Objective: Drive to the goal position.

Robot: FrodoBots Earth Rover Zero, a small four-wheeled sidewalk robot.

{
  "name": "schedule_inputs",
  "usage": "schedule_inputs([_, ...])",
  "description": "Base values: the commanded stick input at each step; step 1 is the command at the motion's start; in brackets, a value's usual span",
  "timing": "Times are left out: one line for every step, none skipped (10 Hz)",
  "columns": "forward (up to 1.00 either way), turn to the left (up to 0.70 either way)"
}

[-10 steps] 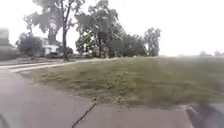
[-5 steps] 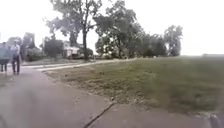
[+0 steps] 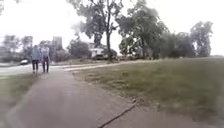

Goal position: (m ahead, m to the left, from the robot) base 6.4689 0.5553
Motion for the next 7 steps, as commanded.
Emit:
schedule_inputs([0.0,1.0])
schedule_inputs([0.0,1.0])
schedule_inputs([0.0,0.94])
schedule_inputs([0.0,0.31])
schedule_inputs([0.0,0.0])
schedule_inputs([0.0,0.0])
schedule_inputs([0.77,0.0])
